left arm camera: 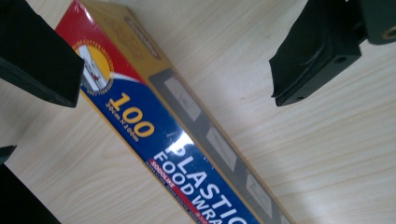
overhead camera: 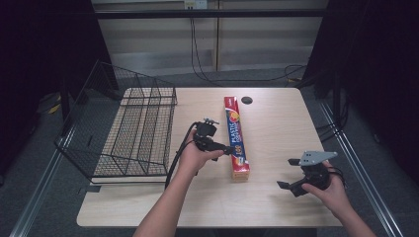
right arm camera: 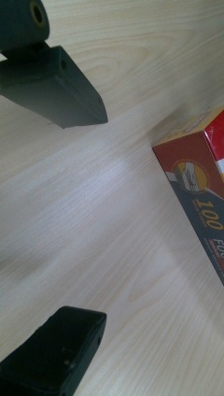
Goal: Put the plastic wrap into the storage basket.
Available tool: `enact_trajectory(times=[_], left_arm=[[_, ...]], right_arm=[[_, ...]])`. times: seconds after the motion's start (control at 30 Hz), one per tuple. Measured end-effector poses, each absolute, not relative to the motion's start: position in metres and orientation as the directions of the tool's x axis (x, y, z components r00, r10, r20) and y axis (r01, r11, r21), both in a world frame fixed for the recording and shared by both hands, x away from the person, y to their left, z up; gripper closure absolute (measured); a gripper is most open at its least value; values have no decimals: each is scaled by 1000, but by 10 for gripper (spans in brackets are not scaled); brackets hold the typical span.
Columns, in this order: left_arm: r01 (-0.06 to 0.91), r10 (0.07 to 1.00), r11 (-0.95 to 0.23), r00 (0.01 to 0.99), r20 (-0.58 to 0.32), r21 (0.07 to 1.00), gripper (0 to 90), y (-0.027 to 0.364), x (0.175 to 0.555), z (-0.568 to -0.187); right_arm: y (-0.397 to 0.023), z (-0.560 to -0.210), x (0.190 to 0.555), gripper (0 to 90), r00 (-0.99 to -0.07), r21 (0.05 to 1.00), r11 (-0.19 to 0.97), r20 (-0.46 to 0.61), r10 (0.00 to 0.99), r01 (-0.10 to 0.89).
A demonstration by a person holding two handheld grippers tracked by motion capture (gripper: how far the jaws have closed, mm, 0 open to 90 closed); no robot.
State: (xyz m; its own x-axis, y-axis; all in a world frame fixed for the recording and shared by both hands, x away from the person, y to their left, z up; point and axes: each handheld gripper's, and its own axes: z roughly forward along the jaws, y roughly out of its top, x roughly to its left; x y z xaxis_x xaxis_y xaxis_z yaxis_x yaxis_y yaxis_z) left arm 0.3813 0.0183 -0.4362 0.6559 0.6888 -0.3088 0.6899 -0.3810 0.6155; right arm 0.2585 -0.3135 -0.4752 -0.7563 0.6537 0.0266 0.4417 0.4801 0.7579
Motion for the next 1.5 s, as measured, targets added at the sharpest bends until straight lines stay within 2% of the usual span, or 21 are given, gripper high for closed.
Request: enact_trajectory(times=[0.6, 0.73, 1.5], left_arm=[[690, 720, -369, 636, -278, 622, 30, -17, 410, -433], [690, 733, -331, 617, -286, 644, 34, -23, 416, -433], [720, 783, -372, 582, -218, 586, 71, -53, 436, -461]], right_arm=[[-313, -475, 259, 55, -756, 763, 474, 29, 654, 439], [-313, -475, 259, 55, -756, 764, 474, 28, 654, 438], [-314, -474, 259, 54, -763, 768, 470, 37, 645, 435]])
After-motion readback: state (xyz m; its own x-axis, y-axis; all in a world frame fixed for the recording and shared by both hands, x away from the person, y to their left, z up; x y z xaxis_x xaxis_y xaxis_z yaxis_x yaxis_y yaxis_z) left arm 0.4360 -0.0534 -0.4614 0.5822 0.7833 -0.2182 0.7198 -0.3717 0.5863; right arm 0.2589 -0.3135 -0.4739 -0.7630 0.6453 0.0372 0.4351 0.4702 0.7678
